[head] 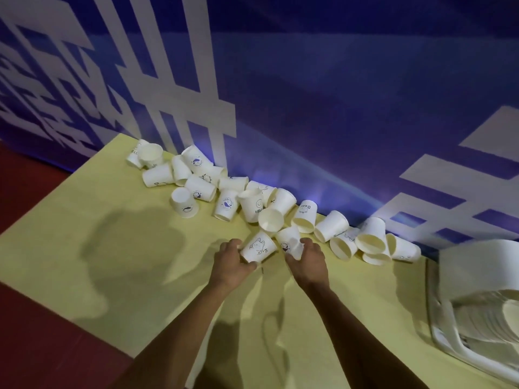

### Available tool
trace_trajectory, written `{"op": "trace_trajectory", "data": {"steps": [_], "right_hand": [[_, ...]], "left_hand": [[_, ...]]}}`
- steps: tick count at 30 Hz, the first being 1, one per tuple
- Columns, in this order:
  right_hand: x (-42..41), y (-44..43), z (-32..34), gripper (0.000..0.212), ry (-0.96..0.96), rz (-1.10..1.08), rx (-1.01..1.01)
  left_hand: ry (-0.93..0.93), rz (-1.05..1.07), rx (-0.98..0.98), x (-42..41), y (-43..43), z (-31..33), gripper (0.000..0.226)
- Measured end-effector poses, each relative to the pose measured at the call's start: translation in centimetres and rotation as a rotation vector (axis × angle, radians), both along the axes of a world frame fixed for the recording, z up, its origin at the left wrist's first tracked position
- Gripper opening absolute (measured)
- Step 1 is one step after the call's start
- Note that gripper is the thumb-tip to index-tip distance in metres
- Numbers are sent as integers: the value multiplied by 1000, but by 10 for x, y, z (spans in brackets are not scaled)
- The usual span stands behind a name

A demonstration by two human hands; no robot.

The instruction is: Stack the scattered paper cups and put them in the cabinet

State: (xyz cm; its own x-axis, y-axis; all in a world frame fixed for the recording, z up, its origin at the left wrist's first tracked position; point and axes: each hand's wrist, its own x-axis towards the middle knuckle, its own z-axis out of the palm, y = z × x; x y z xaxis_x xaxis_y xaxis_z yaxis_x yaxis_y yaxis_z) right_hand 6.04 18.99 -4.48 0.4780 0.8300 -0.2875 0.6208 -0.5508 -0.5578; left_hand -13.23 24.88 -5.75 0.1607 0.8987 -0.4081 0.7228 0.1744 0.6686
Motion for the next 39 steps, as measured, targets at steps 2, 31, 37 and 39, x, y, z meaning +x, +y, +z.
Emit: {"op": "trace_trajectory", "data": {"steps": [2,31,37,39], "right_hand": [[-2,10,-10,57,-19,-21,2],[66,-143,54,73,146,-390,259],[109,-213,71,67,252,-449,417],[127,-236,74,71,274,-445,454]], "left_hand": [[-1,-17,1,3,5,-9,74],[-361,-157,-177,113,-80,23,63],[-419,-282,-235,180,-129,58,70],[-446,-342,-251,202,-149,68,75]]}}
